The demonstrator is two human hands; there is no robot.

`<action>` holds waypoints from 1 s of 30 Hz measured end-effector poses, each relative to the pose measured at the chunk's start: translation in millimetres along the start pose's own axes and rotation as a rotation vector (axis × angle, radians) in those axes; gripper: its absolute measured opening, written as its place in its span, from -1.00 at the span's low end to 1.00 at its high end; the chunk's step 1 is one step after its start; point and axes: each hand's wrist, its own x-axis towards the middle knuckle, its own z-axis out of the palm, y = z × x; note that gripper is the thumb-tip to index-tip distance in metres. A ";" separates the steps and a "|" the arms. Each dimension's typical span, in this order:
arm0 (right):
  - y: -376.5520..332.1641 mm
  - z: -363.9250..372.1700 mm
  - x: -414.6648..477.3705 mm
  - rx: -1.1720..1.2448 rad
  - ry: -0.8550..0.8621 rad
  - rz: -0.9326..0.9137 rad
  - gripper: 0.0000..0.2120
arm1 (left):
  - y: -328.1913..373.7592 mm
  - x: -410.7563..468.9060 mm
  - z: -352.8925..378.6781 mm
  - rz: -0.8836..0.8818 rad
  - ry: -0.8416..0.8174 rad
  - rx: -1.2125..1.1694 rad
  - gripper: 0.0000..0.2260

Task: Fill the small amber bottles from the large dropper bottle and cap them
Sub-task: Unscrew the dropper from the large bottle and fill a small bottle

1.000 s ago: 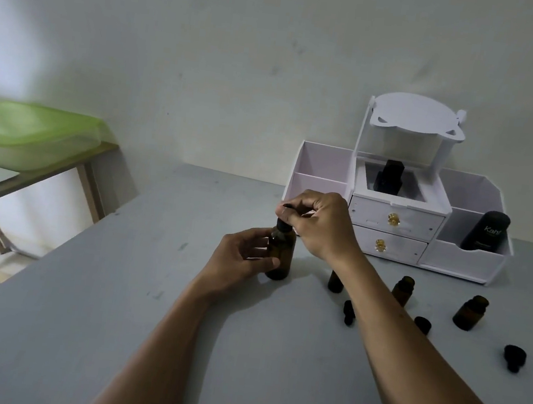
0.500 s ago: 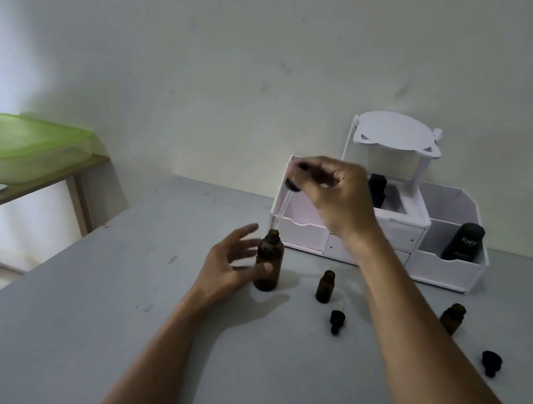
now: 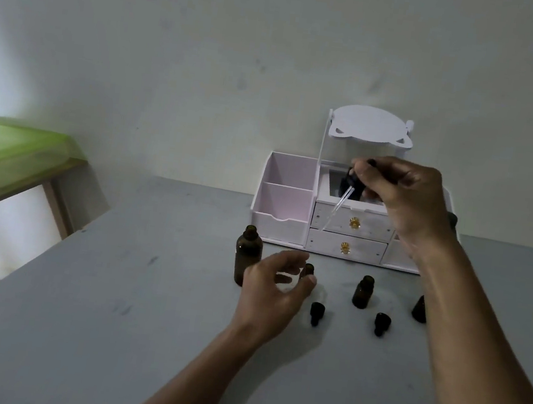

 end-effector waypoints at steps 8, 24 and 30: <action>32.0 1.8 -4.7 -0.098 -0.127 0.108 -0.94 | -18.9 18.7 17.8 -0.222 -0.110 0.055 -0.44; 49.1 14.0 -7.5 -0.079 -0.149 0.169 -0.92 | -21.9 20.9 18.8 -0.170 -0.074 0.079 -0.64; 53.5 17.1 -9.5 -0.123 -0.170 0.165 -0.92 | -21.6 20.5 18.6 -0.158 -0.080 0.085 -0.63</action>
